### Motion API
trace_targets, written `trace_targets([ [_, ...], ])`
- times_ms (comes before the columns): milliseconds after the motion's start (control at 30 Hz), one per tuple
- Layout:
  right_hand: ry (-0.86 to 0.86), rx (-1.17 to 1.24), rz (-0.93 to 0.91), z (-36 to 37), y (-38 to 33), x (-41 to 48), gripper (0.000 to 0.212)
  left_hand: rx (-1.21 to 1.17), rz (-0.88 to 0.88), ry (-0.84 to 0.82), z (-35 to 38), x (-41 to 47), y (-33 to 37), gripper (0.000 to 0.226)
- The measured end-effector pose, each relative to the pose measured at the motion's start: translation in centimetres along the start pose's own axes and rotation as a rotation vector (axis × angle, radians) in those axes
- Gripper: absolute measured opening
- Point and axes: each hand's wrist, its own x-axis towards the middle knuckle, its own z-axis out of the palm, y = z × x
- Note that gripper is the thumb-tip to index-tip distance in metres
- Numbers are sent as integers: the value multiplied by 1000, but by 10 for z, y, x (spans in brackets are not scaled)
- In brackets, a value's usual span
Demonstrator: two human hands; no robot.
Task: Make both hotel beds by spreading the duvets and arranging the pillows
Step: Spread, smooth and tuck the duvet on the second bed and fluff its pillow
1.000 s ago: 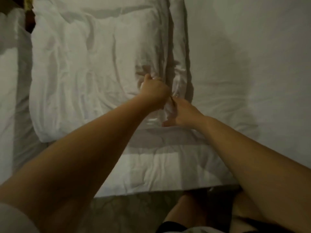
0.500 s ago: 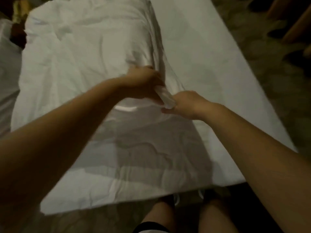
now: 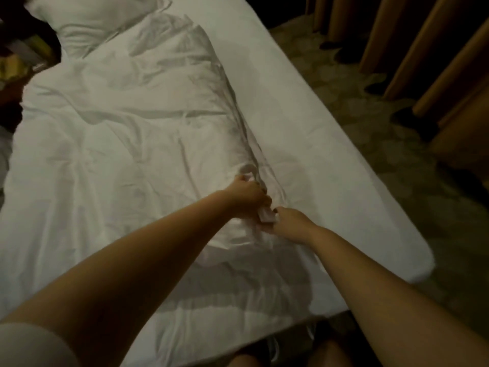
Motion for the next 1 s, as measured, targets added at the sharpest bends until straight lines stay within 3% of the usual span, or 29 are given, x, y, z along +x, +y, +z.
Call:
trace_targets([
  [100, 70, 98, -71, -10, -20, -20, 43, -10, -29, -16, -28, -12, -18, 68],
  [233, 191, 231, 1, -8, 6, -46, 43, -157, -105, 144, -44, -28, -35, 74],
  [367, 161, 44, 225, 16, 34, -48, 49, -214, -165, -30, -1, -35, -2, 73],
  [467, 263, -277, 260, 14, 15, -41, 41, -255, -215, 11, 10, -36, 10, 72],
  [600, 476, -463, 120, -6, -36, -36, 40, -281, -295, 25, -3, -44, 7, 71],
  [1000, 590, -602, -138, -53, -194, -22, 46, -348, -573, 320, -78, -123, -82, 64],
])
